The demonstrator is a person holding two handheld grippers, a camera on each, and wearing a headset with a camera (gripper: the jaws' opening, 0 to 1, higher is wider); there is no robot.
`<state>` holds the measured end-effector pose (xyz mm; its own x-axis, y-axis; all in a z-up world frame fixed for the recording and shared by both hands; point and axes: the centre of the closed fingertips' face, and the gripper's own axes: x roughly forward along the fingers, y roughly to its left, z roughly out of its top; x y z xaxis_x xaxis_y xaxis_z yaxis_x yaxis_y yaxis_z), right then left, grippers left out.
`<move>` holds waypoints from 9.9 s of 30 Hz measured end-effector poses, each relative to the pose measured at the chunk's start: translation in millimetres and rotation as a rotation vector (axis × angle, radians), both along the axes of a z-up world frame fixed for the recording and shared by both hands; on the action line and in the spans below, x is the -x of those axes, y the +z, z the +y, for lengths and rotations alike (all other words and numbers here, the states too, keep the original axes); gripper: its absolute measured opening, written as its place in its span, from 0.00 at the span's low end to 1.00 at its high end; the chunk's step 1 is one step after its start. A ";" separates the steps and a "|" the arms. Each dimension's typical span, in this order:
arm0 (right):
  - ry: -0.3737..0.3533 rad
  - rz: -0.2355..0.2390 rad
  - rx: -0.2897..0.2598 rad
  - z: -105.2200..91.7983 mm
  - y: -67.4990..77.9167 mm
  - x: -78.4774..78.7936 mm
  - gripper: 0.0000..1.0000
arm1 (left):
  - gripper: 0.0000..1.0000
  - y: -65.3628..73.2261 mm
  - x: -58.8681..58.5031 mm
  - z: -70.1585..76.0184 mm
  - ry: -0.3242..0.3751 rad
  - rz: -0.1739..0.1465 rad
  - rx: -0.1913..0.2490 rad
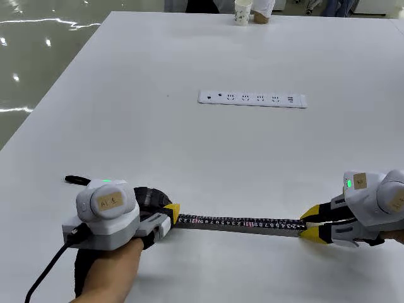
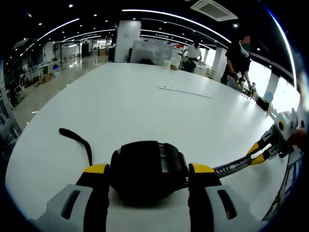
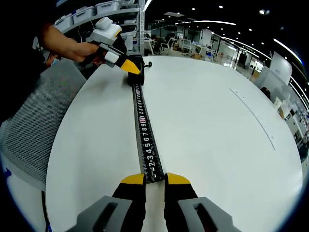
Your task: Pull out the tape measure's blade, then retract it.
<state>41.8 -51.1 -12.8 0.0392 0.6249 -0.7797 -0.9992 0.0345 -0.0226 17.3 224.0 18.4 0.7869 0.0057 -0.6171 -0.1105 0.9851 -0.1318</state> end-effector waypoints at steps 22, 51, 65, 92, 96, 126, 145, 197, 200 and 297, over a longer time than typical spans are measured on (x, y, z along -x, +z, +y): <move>0.004 -0.002 0.003 -1.0 0.2 -0.3 0.09 | 0.62 -4.1 -1.9 1.1 0.021 0.019 -0.024; 0.008 -0.003 0.014 -1.2 0.1 1.1 0.09 | 0.56 -3.7 0.3 2.2 0.012 0.051 -0.034; 0.010 0.000 0.012 2.7 0.7 1.2 0.09 | 0.57 -4.4 0.8 2.9 0.014 0.057 -0.015; 0.026 0.011 -0.003 24.9 0.6 4.6 0.09 | 0.57 -5.0 1.9 3.3 0.006 0.059 0.009; 0.029 0.011 -0.007 29.3 0.5 5.1 0.09 | 0.57 -5.1 1.7 3.4 0.005 0.060 0.011; 0.038 0.022 -0.031 58.7 -0.4 8.8 0.09 | 0.57 -5.4 1.7 3.8 0.004 0.060 0.018; 0.046 0.028 -0.053 85.4 0.2 12.9 0.09 | 0.57 -5.2 1.9 3.8 0.002 0.061 0.024; 0.056 0.043 -0.104 138.6 1.0 21.0 0.10 | 0.58 -5.0 2.3 3.8 -0.002 0.067 0.036; 0.059 0.043 -0.106 142.9 1.1 21.4 0.10 | 0.58 -5.1 2.1 4.0 -0.003 0.067 0.037; 0.125 0.010 -0.148 228.2 -0.2 35.2 0.12 | 0.61 -5.5 2.0 3.0 -0.020 0.087 0.054</move>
